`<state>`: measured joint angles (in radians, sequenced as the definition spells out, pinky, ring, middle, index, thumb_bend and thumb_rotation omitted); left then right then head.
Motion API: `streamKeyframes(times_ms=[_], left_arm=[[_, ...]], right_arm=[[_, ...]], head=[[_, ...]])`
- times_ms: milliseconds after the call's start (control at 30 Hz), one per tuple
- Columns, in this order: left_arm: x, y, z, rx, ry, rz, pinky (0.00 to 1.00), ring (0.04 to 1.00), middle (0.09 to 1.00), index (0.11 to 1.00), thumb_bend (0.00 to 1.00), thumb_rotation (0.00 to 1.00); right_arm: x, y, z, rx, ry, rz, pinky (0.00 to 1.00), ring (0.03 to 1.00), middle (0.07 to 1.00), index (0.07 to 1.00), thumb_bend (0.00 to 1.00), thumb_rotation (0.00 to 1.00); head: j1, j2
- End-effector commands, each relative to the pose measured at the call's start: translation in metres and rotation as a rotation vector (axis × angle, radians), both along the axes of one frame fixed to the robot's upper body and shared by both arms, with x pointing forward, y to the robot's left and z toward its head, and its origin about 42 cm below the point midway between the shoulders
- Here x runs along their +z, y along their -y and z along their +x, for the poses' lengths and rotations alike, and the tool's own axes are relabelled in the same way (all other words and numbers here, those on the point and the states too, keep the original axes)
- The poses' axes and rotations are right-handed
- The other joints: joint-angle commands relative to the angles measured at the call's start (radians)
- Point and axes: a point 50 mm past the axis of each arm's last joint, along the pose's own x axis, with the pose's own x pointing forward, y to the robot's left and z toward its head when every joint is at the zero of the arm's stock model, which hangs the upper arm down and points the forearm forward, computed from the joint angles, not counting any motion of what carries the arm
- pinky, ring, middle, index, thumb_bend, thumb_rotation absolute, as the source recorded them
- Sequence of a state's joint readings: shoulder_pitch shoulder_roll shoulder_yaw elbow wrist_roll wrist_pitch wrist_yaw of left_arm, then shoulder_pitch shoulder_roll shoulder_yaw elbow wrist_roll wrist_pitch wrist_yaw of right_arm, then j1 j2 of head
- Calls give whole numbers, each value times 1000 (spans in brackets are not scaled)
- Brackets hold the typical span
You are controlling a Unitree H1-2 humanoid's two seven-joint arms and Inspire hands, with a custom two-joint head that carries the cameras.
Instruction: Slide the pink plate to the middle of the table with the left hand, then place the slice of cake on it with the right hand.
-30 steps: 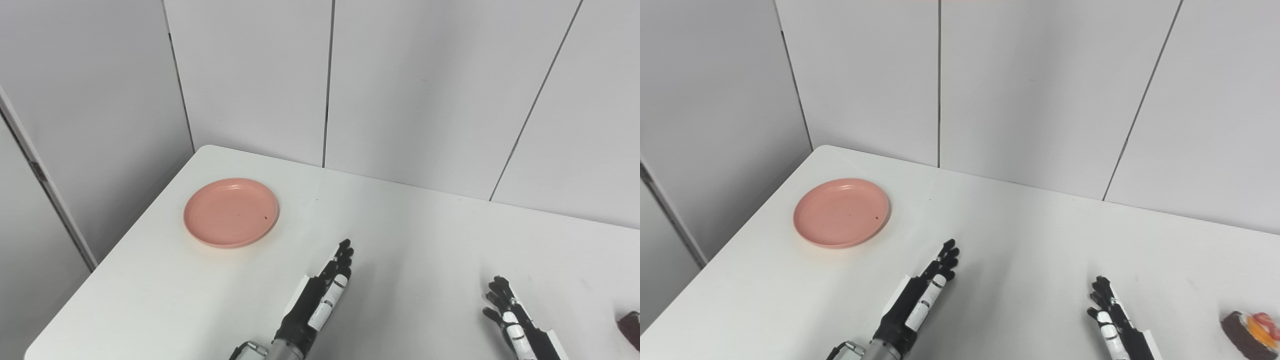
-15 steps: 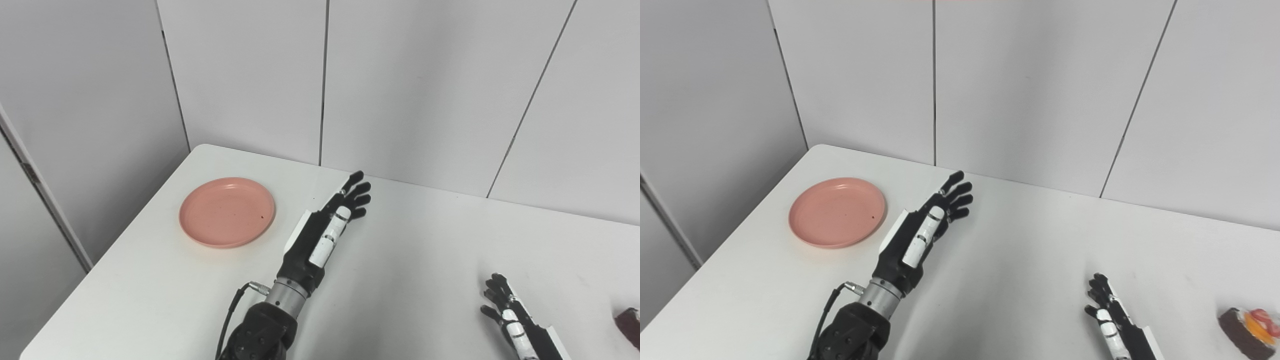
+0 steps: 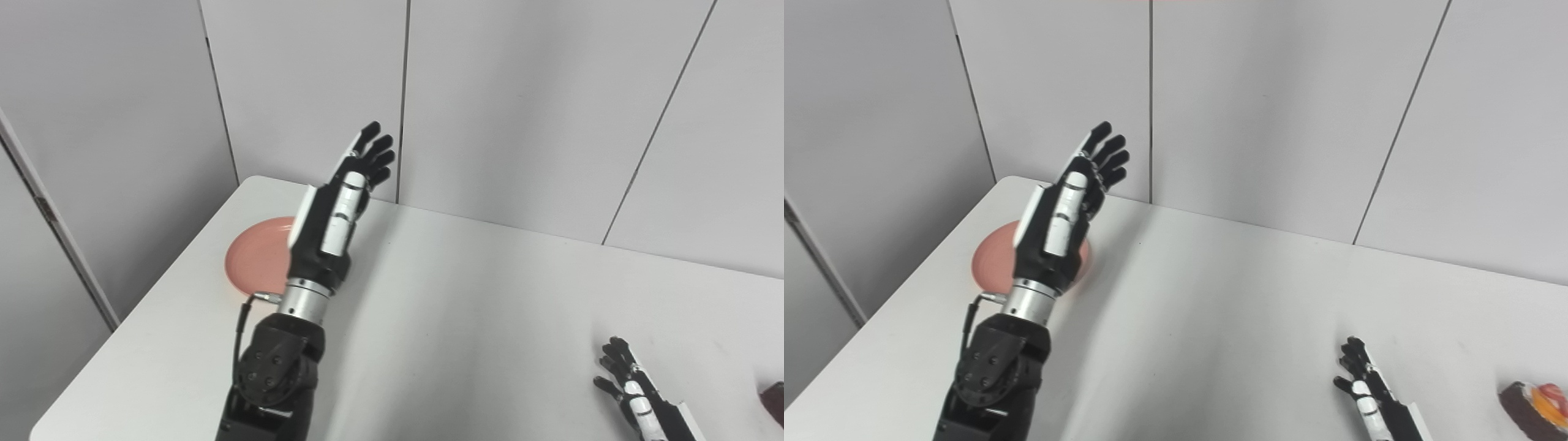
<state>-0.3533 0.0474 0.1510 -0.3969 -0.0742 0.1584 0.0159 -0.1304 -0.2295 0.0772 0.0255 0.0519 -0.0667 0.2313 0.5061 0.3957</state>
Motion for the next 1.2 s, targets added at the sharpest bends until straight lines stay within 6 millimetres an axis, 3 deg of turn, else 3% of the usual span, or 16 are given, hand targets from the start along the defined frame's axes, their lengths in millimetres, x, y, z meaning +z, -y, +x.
streamKeyframes(times_ms=[0,233,400,667,833,1167], left_arm=[[26,-12,-3,38,105,11,931,920,919,909,406,997],[25,-62,0,189,93,28,948,954,963,947,419,1000],[21,-86,3,211,69,-33,951,963,975,950,391,1000],[15,-110,8,296,39,-66,945,968,985,962,373,1000],[10,-125,10,330,3,-80,996,998,1000,994,356,1000],[-5,-143,19,381,-93,-121,1000,1000,1000,1000,347,1000]], right_arm=[[-12,12,-2,-39,-88,-22,989,951,957,966,205,1000],[-11,15,0,-38,-88,-22,996,954,959,970,205,1000],[-13,19,0,-30,-81,-18,1000,959,964,975,214,1000],[-12,22,0,-28,-78,-24,1000,961,967,979,242,1000],[-12,25,1,-20,-70,-20,1000,966,968,979,238,1000],[-11,31,1,-18,-73,-12,1000,972,973,979,249,1000]], head=[[4,4],[18,9],[22,13],[40,22],[51,31],[70,45]])
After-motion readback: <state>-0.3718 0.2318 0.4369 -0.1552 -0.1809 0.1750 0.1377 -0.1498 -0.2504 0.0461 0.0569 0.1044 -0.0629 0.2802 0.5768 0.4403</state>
